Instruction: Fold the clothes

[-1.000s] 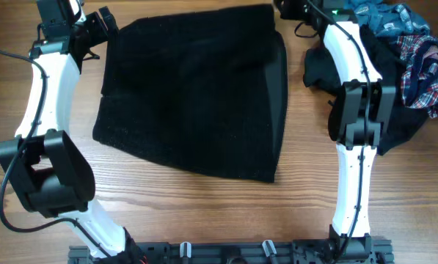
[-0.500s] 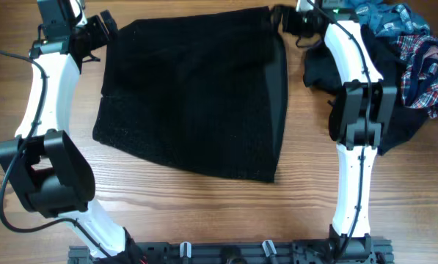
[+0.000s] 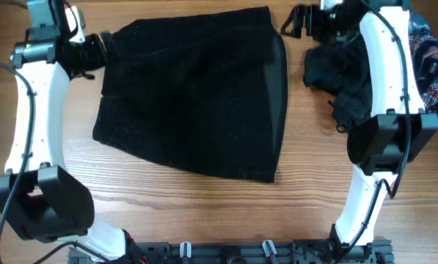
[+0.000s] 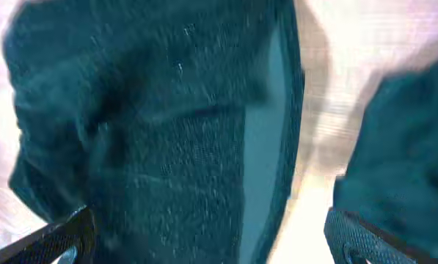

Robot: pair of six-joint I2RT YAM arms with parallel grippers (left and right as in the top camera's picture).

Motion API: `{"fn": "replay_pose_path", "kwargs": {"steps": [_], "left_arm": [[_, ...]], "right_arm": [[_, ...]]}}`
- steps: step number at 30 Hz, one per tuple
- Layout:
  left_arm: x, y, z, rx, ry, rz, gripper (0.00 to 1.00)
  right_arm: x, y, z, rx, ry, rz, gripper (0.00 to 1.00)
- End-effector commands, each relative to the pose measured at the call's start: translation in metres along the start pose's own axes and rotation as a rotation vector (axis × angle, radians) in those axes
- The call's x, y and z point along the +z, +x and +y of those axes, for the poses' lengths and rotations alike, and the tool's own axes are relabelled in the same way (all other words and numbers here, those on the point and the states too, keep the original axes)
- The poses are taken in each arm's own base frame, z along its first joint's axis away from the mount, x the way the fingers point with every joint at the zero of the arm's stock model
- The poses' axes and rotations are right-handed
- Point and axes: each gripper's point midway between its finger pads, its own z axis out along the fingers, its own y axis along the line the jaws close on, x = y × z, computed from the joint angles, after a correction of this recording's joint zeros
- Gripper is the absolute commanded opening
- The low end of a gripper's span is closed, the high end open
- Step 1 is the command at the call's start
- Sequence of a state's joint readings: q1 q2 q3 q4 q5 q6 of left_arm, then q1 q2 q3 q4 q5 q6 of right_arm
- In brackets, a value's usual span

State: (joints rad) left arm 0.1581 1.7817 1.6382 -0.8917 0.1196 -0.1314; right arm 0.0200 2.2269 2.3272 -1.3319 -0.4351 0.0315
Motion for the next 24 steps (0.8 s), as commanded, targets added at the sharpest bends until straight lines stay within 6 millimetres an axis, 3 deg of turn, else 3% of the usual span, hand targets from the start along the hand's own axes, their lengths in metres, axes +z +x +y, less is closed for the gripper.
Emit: {"fn": "replay_pose_path", "kwargs": {"steps": [1, 4, 8, 10, 15, 19, 24], "left_arm": [[-0.017, 0.023, -0.018, 0.004, 0.1, 0.093, 1.0], [-0.03, 0.031, -0.023, 0.0, 0.124, 0.112, 1.0], [-0.063, 0.031, -0.025, 0.01, 0.122, 0.064, 1.0], [-0.094, 0.029, -0.023, 0.001, 0.102, -0.005, 1.0], [-0.136, 0.04, -0.016, -0.111, 0.057, -0.058, 1.0], [-0.145, 0.06, -0.013, -0.215, 0.042, 0.002, 1.0], [-0.134, 0.088, -0.006, -0.234, 0.008, 0.108, 1.0]], "right_arm": [[0.016, 0.025, 0.008, -0.022, 0.015, 0.112, 1.0], [0.018, 0.033, 0.021, -0.041, 0.008, 0.14, 1.0], [0.012, 0.038, 0.04, -0.085, 0.017, 0.142, 1.0], [-0.008, 0.04, 0.051, -0.107, 0.043, 0.113, 1.0], [-0.063, 0.054, 0.063, -0.088, 0.096, 0.056, 1.0], [-0.107, 0.068, 0.075, -0.051, 0.114, -0.003, 1.0], [-0.133, 0.084, 0.082, 0.0, 0.116, -0.04, 1.0]]}}
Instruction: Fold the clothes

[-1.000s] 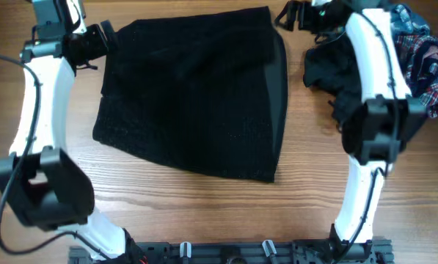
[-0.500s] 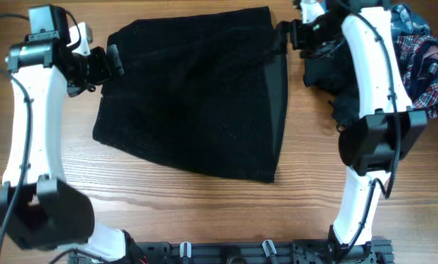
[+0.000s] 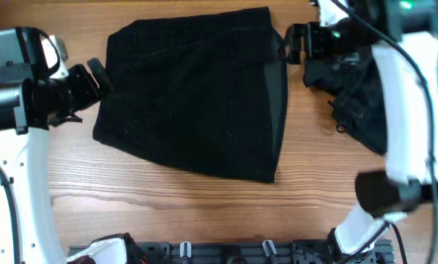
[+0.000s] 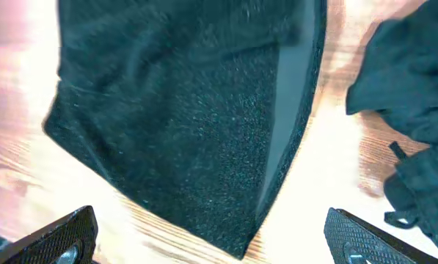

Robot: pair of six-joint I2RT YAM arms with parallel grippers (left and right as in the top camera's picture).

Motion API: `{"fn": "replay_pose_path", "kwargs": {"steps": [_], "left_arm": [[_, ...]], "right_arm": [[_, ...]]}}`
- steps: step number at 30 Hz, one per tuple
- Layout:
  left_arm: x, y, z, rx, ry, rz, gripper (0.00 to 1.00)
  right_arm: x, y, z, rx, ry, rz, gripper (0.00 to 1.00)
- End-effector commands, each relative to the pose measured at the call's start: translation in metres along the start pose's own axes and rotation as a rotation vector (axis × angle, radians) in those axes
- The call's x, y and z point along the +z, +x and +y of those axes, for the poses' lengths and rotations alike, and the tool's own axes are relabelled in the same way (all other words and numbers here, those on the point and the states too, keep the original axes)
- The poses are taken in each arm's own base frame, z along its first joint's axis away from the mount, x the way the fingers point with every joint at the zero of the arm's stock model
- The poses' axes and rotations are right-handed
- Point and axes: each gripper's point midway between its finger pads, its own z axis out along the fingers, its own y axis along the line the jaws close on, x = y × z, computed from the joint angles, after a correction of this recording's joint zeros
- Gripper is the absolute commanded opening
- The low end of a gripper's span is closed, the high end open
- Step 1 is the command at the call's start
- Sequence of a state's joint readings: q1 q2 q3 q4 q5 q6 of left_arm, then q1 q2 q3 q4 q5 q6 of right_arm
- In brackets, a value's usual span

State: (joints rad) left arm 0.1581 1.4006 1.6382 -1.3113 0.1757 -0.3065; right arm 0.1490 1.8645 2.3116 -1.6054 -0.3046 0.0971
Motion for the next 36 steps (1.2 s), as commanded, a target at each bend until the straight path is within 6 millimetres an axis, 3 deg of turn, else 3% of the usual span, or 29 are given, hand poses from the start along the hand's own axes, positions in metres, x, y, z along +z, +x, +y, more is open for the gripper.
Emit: {"fn": "replay_pose_path", "kwargs": {"steps": [1, 7, 14, 19, 27, 36], "left_arm": [[0.014, 0.014, 0.011, -0.061, -0.041, 0.067, 1.0], [0.031, 0.027, 0.031, -0.144, -0.033, 0.137, 1.0], [0.046, 0.042, 0.066, -0.263, -0.049, 0.2, 1.0], [0.057, 0.051, 0.075, -0.29, -0.01, 0.238, 1.0], [0.08, 0.066, 0.073, -0.22, 0.106, 0.272, 1.0], [0.124, 0.067, 0.075, -0.213, 0.246, 0.211, 1.0]], "right_arm": [[-0.01, 0.014, -0.006, 0.08, 0.039, 0.0, 1.0], [0.012, 0.054, -0.017, 0.151, 0.06, 0.107, 1.0], [0.051, 0.119, -0.027, 0.239, 0.028, 0.176, 1.0], [0.078, 0.159, -0.015, 0.247, -0.119, 0.19, 1.0], [0.113, 0.189, -0.006, 0.137, -0.276, 0.209, 1.0], [0.118, 0.197, -0.002, 0.048, -0.325, 0.212, 1.0]]}}
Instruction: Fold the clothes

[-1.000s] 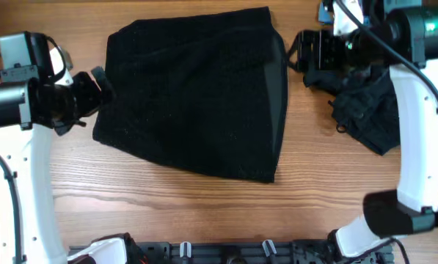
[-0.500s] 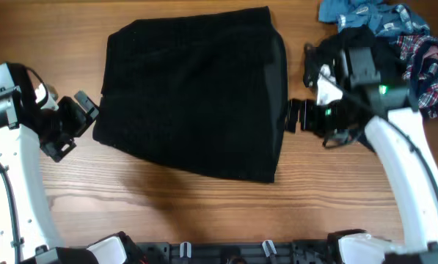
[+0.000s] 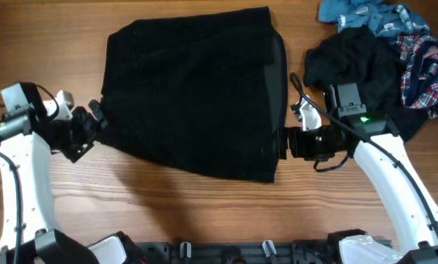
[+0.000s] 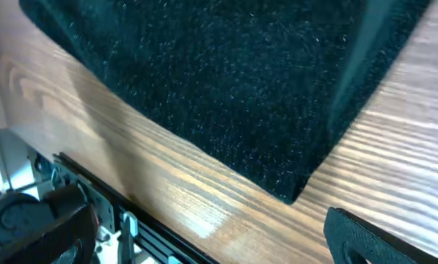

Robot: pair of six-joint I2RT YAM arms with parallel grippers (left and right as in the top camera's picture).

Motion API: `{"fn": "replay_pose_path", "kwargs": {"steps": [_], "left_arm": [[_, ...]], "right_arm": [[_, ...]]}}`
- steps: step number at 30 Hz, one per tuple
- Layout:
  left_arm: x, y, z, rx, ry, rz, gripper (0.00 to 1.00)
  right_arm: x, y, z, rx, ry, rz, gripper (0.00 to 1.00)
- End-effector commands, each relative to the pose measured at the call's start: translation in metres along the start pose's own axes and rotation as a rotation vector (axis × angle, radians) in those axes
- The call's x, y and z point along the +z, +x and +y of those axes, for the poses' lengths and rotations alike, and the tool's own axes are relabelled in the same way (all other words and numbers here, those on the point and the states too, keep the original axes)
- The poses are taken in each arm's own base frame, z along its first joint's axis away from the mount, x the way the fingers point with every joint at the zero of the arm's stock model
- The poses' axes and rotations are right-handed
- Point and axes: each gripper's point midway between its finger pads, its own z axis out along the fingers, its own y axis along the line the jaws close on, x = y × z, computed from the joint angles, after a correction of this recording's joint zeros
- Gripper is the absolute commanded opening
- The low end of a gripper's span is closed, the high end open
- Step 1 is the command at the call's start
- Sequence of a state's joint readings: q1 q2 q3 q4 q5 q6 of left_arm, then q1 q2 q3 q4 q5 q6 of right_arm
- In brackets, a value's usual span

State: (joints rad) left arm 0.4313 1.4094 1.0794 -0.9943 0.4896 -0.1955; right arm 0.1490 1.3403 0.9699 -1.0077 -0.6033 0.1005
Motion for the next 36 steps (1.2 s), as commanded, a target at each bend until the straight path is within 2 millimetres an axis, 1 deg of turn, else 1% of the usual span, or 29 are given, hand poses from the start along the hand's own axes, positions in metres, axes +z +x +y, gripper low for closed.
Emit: {"fn": "replay_pose_path", "kwargs": {"steps": [1, 3, 6, 8, 10, 12, 15, 19, 22, 26, 28, 31, 32, 34, 36], "left_arm": [[0.022, -0.002, 0.004, 0.017, 0.095, -0.006, 1.0], [0.04, -0.013, 0.011, 0.042, 0.107, -0.047, 1.0], [0.058, -0.024, 0.019, 0.059, 0.117, -0.074, 1.0], [0.07, -0.038, 0.023, 0.071, 0.122, -0.101, 1.0], [0.075, -0.048, 0.026, 0.081, 0.123, -0.126, 1.0], [0.082, -0.059, 0.034, 0.09, 0.094, -0.158, 1.0], [0.09, -0.068, 0.037, 0.093, 0.096, -0.178, 1.0], [0.091, -0.078, 0.035, 0.101, 0.107, -0.214, 1.0], [0.091, -0.076, 0.036, 0.097, 0.105, -0.207, 1.0], [0.094, -0.06, 0.041, 0.089, 0.088, -0.144, 1.0], [0.096, -0.052, 0.048, 0.091, 0.056, -0.11, 1.0], [0.097, -0.042, 0.064, 0.061, -0.032, -0.075, 0.98], [0.097, -0.039, 0.067, 0.055, -0.047, -0.066, 0.95], [0.098, -0.035, 0.069, 0.054, -0.054, -0.05, 0.84], [0.098, -0.034, 0.069, 0.059, -0.055, -0.043, 0.79]], "right_arm": [[-0.001, 0.0, 0.007, -0.06, -0.042, -0.005, 1.0], [-0.001, -0.001, 0.007, -0.062, -0.042, -0.01, 1.0], [-0.001, -0.002, 0.005, -0.057, -0.028, -0.015, 1.0], [-0.001, -0.003, 0.004, -0.058, -0.02, -0.019, 1.0], [-0.001, -0.004, 0.004, -0.059, -0.02, -0.021, 1.0], [-0.001, -0.004, 0.004, -0.058, -0.02, -0.021, 1.0], [-0.001, -0.005, 0.004, -0.062, -0.02, -0.026, 1.0], [-0.001, -0.006, 0.001, -0.063, -0.003, -0.028, 1.0], [-0.001, -0.005, -0.001, -0.059, 0.01, -0.024, 1.0], [-0.001, -0.005, -0.003, -0.059, 0.017, -0.025, 1.0], [-0.001, -0.002, -0.004, -0.053, 0.026, -0.016, 1.0], [-0.001, 0.004, -0.005, -0.035, 0.028, 0.01, 1.0], [-0.001, 0.006, -0.005, -0.032, 0.029, 0.014, 1.0], [-0.001, 0.005, -0.006, -0.032, 0.032, 0.014, 1.0], [-0.001, 0.004, -0.006, -0.036, 0.032, 0.008, 1.0]]}}
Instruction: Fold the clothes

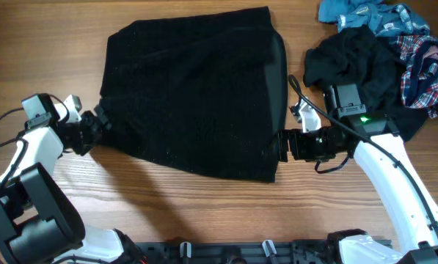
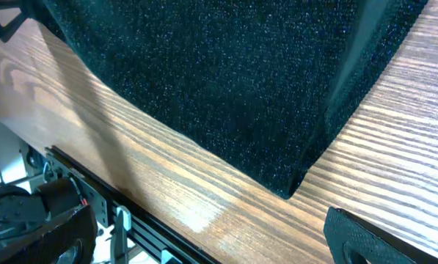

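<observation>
A black garment (image 1: 196,95) lies spread flat across the middle of the table. In the overhead view my left gripper (image 1: 95,126) is at its lower left corner, touching the cloth edge; the state of its fingers does not show. My right gripper (image 1: 281,144) is at the garment's lower right edge. In the right wrist view this gripper (image 2: 211,233) is open, its fingers (image 2: 362,236) wide apart low over the wood. The garment's lower corner (image 2: 288,187) lies just ahead of them, ungripped.
A heap of other clothes sits at the back right: a black piece (image 1: 358,62), a blue one (image 1: 362,13) and a plaid one (image 1: 424,66). A black rail (image 1: 226,251) runs along the table's front edge.
My left gripper has shifted right and up onto the garment's lower left corner, and that arm's pose has changed. The right gripper stays open at the lower right corner, a touch closer.
Both grippers were first at the garment's far corners, left and right. Then they stood off those corners, the right one open. Later both were down at the near corners, where they remain, the left one now touching the cloth. The garment has kept its shape.
</observation>
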Robot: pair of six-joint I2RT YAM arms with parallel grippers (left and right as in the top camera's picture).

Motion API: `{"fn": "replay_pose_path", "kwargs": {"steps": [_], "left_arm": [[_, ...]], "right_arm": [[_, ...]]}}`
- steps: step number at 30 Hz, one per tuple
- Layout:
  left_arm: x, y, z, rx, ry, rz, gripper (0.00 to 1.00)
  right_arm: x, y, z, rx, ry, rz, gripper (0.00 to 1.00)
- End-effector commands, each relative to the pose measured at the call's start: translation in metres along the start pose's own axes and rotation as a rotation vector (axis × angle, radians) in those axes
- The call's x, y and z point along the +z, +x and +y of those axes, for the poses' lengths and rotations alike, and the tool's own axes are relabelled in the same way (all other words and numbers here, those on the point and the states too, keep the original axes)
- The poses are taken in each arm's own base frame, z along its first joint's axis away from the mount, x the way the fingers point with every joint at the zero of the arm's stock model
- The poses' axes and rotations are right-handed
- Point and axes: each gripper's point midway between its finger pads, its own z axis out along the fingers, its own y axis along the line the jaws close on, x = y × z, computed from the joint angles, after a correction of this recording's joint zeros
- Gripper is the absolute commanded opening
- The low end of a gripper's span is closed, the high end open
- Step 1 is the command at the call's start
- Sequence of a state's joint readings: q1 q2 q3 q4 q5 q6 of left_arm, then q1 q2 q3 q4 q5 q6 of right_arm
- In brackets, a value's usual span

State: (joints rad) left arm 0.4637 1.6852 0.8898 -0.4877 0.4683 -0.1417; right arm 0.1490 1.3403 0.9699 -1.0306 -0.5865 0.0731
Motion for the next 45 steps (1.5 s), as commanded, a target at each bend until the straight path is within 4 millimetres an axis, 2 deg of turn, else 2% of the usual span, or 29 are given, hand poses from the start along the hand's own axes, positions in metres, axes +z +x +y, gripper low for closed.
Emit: {"fn": "replay_pose_path", "kwargs": {"steps": [1, 5, 7, 12, 15, 21, 24, 27, 31, 34, 40, 45], "left_arm": [[0.002, 0.003, 0.01, 0.019, -0.042, 0.012, 0.76], [0.001, -0.016, 0.018, 0.048, -0.093, -0.064, 0.65], [0.001, -0.022, 0.017, 0.061, -0.089, -0.091, 0.65], [0.009, -0.016, 0.022, 0.129, -0.097, -0.056, 0.66], [0.017, -0.008, 0.024, 0.136, -0.083, -0.016, 0.6], [0.027, -0.002, 0.029, 0.12, -0.081, 0.017, 0.27], [0.027, -0.003, 0.026, 0.123, -0.066, 0.013, 0.18], [0.027, -0.003, 0.025, 0.123, -0.061, 0.012, 0.04], [0.026, -0.002, 0.02, 0.12, -0.034, 0.014, 0.04], [0.025, -0.002, 0.015, 0.12, -0.008, 0.015, 0.04], [0.015, -0.006, 0.007, 0.127, 0.011, -0.009, 0.04], [0.012, -0.007, 0.004, 0.131, 0.016, -0.018, 0.04]], "right_arm": [[-0.001, -0.002, -0.002, -0.025, 0.013, -0.015, 1.0], [-0.001, -0.007, -0.002, -0.037, 0.012, -0.033, 1.0], [-0.001, -0.008, -0.002, -0.04, 0.011, -0.038, 1.0], [-0.001, -0.01, -0.001, -0.045, 0.01, -0.045, 1.0], [-0.001, -0.01, -0.001, -0.044, 0.01, -0.045, 1.0], [-0.001, -0.011, -0.001, -0.047, 0.01, -0.048, 1.0], [-0.001, -0.011, -0.001, -0.046, 0.01, -0.048, 1.0], [-0.001, -0.011, -0.001, -0.046, 0.011, -0.048, 1.0], [-0.001, -0.008, -0.003, -0.018, 0.02, -0.037, 0.99], [-0.001, 0.0, -0.013, 0.068, 0.073, -0.012, 0.99], [0.014, 0.028, -0.036, 0.292, 0.151, 0.053, 1.0], [0.031, 0.029, -0.034, 0.233, 0.069, 0.042, 1.0]]}}
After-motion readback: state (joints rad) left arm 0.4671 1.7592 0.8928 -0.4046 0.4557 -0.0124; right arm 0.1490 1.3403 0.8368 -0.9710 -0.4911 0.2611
